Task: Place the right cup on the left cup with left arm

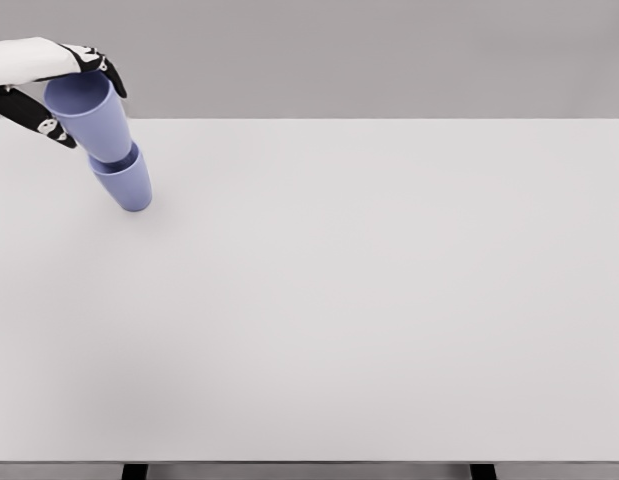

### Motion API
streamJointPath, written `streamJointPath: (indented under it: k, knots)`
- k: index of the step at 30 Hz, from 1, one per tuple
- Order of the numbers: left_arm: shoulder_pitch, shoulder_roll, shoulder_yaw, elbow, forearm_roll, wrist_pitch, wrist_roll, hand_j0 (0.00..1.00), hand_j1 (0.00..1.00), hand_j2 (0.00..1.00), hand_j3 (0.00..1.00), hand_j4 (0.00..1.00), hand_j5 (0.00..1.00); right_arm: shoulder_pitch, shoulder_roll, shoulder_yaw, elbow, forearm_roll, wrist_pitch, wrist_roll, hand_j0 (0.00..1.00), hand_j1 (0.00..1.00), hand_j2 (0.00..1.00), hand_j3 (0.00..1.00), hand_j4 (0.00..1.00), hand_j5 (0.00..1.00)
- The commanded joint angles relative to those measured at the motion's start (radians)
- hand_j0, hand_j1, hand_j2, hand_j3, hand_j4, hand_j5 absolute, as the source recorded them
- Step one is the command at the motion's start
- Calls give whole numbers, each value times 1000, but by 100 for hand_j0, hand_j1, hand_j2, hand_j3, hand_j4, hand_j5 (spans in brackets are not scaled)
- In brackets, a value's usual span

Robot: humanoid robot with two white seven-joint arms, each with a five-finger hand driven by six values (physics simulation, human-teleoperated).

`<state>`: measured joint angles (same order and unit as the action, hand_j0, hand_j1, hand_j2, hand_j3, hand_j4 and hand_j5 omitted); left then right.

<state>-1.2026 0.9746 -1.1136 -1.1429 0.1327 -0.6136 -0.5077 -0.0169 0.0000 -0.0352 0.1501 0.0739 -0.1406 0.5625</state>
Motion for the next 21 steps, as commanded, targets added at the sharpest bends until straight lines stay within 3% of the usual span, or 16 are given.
streamJointPath:
  k: [1, 9, 21]
  knots:
    - [0, -20, 0, 60, 5, 3, 0, 39, 39, 39, 39, 39, 39, 0, 0, 0, 0, 1, -1, 0, 100, 100, 100, 100, 100, 100]
    - [-9, -105, 0, 210, 1, 3, -5, 40, 40, 40, 40, 40, 40, 0, 0, 0, 0, 1, -1, 0, 100, 100, 100, 100, 100, 100]
    - [-8, -116, -34, 229, -1, 3, 5, 40, 40, 40, 40, 40, 40, 0, 0, 0, 0, 1, -1, 0, 100, 100, 100, 100, 100, 100]
